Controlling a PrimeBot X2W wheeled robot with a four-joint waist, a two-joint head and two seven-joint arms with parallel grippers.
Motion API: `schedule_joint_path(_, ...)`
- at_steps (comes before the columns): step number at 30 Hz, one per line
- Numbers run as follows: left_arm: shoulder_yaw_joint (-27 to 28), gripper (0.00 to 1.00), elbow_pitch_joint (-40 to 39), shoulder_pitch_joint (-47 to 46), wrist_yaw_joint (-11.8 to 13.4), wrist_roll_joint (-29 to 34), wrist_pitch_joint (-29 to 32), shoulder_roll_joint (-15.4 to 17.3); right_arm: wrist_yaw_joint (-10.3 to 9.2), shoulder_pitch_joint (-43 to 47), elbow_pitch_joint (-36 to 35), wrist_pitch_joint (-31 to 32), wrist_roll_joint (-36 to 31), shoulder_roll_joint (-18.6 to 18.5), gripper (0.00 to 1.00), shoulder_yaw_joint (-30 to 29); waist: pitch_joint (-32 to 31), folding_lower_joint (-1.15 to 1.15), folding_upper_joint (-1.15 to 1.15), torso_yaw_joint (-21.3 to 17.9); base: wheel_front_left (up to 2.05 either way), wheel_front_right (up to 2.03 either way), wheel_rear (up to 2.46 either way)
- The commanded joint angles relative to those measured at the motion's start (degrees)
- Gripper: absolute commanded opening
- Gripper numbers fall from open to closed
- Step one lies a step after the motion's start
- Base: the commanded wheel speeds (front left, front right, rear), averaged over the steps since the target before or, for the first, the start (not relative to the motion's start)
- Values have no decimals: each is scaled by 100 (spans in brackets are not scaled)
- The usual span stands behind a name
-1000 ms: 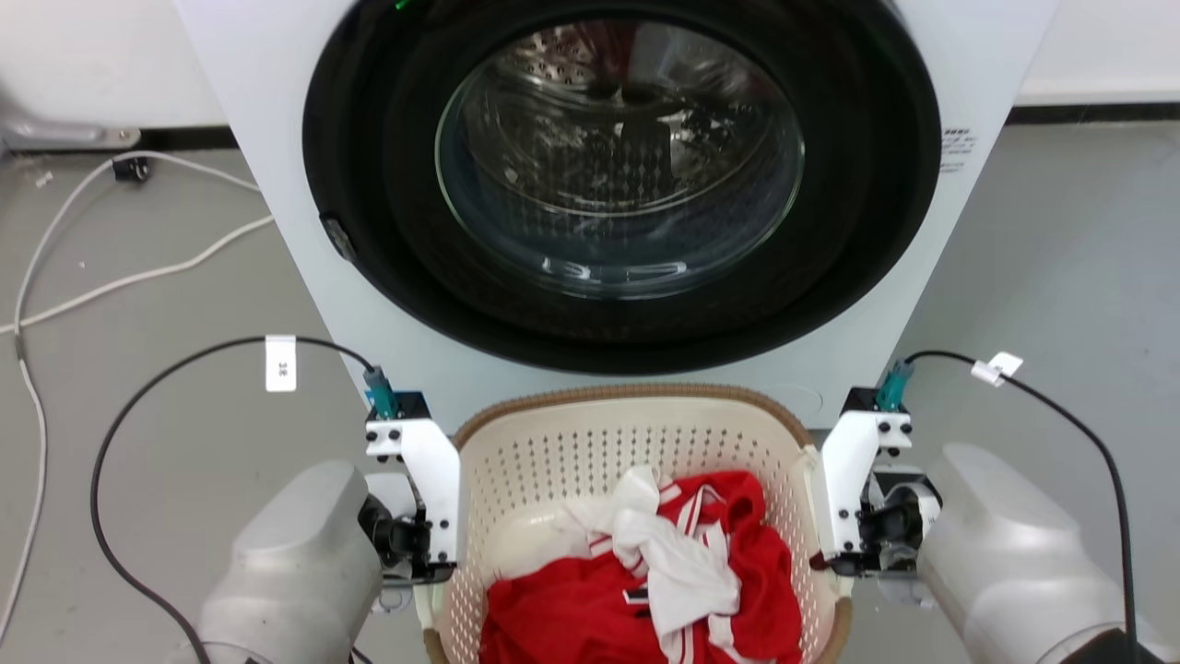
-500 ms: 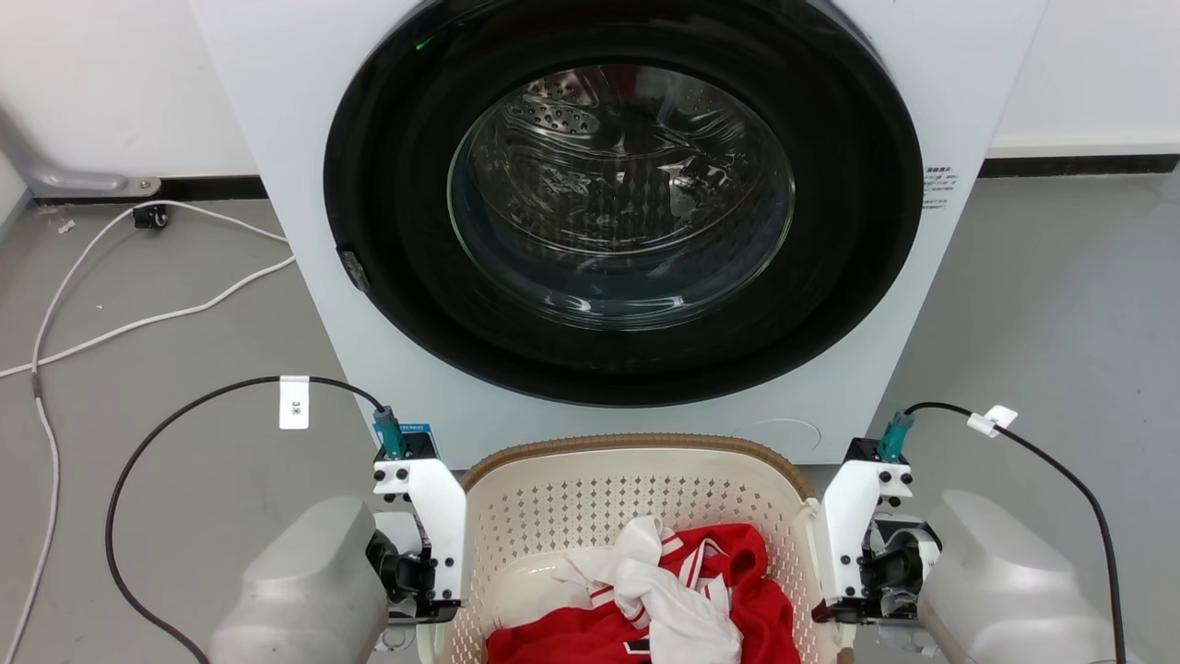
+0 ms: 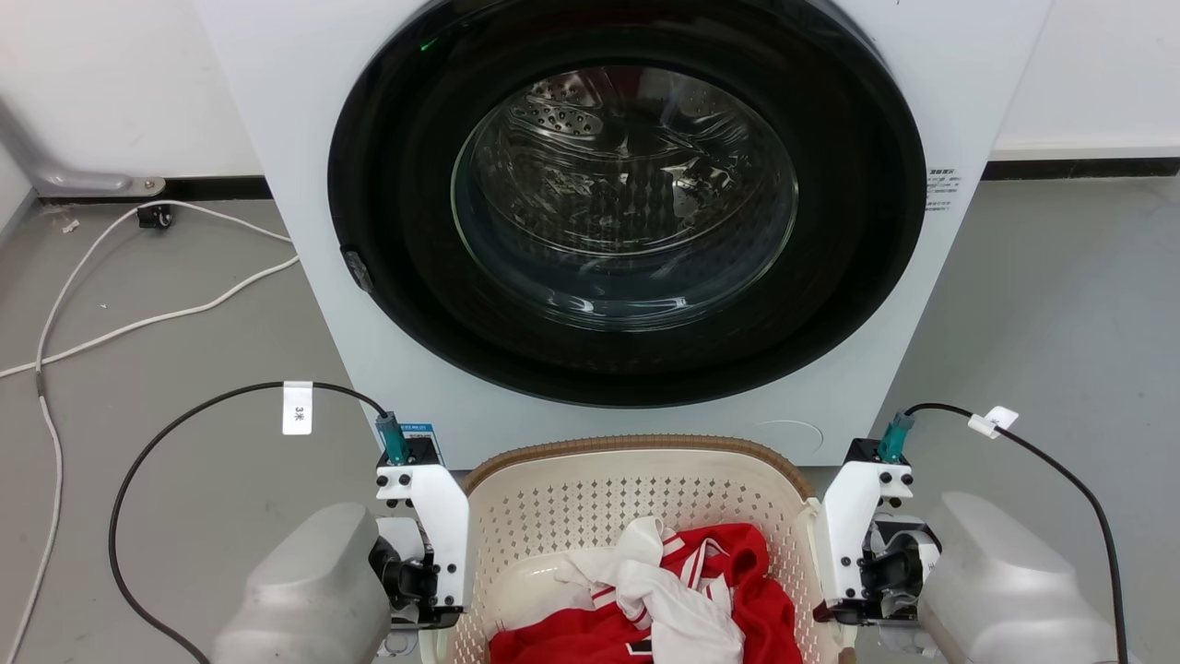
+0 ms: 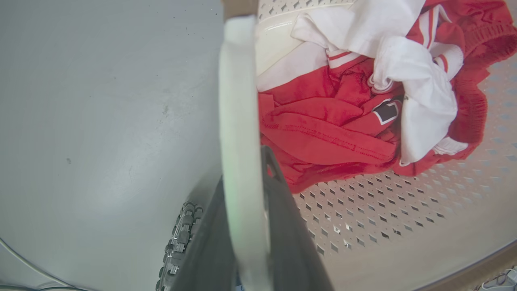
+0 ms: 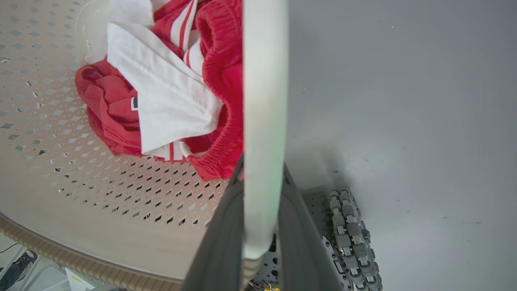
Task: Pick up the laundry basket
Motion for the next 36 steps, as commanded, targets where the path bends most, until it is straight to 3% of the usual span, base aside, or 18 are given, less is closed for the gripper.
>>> schedule_joint_path(1, -15, 0, -148, 52, -113, -102, -15, -256, 92, 38, -104, -26, 35, 273, 0, -24, -1, 0, 0, -3, 0, 0, 0)
schedule_joint_path(36, -320, 0, -130, 69, -111, -303, -109, -231, 93, 166, -101, -149, -361, 258, 0, -383, -56, 0, 0, 28, 0, 0, 0)
